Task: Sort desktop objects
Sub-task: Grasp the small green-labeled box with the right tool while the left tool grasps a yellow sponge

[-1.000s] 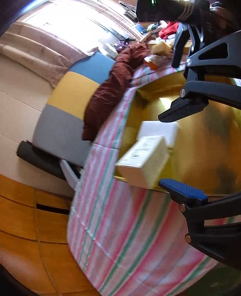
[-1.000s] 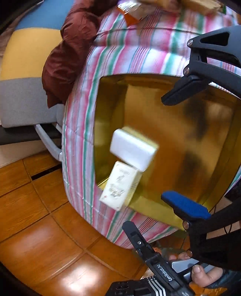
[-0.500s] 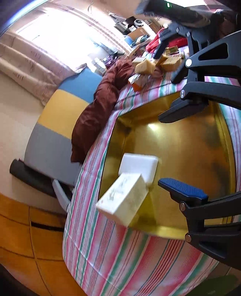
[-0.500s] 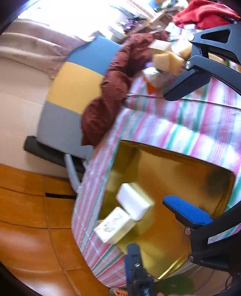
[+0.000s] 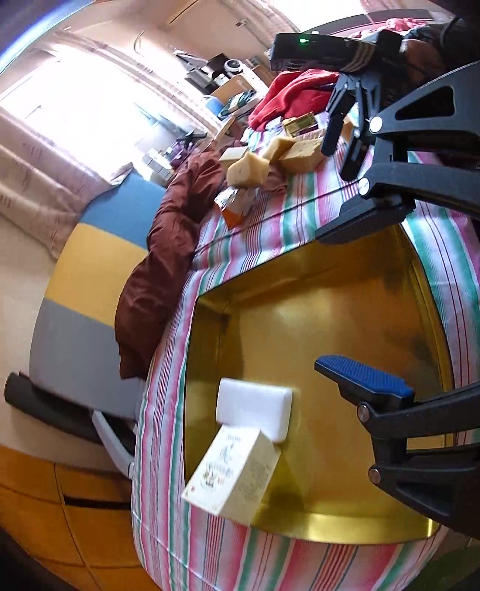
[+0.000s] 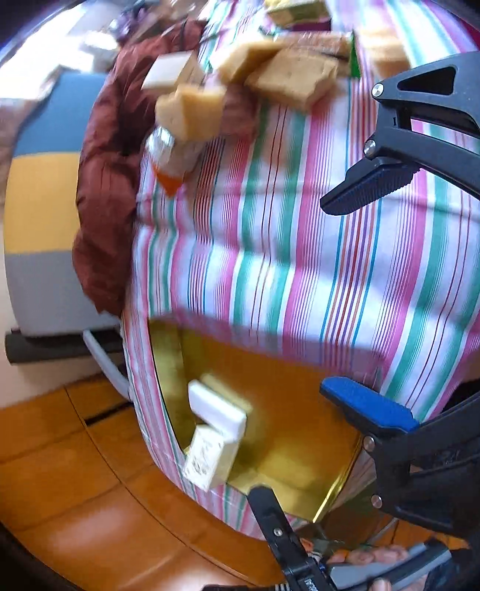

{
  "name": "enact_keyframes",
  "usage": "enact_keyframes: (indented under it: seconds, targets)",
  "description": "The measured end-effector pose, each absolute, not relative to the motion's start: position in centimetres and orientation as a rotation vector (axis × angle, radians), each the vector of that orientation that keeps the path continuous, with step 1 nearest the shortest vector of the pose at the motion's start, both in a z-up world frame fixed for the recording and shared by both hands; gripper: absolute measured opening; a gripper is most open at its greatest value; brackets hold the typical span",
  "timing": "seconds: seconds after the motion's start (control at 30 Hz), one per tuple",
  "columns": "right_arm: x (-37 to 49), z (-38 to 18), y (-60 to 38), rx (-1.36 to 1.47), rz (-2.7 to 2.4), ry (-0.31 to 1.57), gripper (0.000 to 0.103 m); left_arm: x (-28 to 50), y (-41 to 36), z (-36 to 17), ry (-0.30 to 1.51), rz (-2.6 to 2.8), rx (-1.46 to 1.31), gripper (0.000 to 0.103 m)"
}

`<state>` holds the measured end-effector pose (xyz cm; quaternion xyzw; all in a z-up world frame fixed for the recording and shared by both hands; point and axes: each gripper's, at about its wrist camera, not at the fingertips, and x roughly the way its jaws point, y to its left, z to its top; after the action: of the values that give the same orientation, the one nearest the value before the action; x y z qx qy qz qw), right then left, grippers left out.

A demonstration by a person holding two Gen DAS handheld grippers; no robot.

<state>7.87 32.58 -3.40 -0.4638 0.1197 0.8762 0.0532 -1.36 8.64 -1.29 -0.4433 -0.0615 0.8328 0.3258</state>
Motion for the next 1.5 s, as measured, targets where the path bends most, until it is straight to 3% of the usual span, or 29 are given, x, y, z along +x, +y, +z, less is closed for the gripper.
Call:
enact_keyframes:
  seconds: [0.37,0.53,0.8,1.03,1.13,1.2,1.5]
  targets:
    - [11.5,0.4,43.8,-1.232,2.461,0.484,0.09,-0.8,12.3,-1.1,-0.088,2.096,-1.166,0.063]
    - [13.0,2.4,49.8,-1.136,2.333,0.412,0.089,-0.8,13.7,-1.6,-0.082,2.054,-1.187,0.063]
    - [12.9,-1.4,58.8,-1.271,2.132,0.455,0.08,-0.7,16.5,-1.7,-0.035,2.005,-1.189,0.063]
    - [12.7,-4.0,60.4,-1.306,2.113,0.517,0.078,-0.9,20.5,-1.2,0.027,1.95,-1.181,0.063]
    - [12.3,-5.1,60.3,-1.354,2.093,0.503,0.068,-1.3,22.7,-1.2,0.041,1.918,-1.18,0.063]
    - [12.1,-5.8,60.3,-1.385,2.065,0.487,0.054,-1.5,24.1,-1.2,0.046,1.901,-1.18,0.063]
    - [12.4,-4.9,60.0,-1.34,2.068,0.44,0.037,-3.3,32.2,-1.3,0.067,1.832,-1.18,0.064]
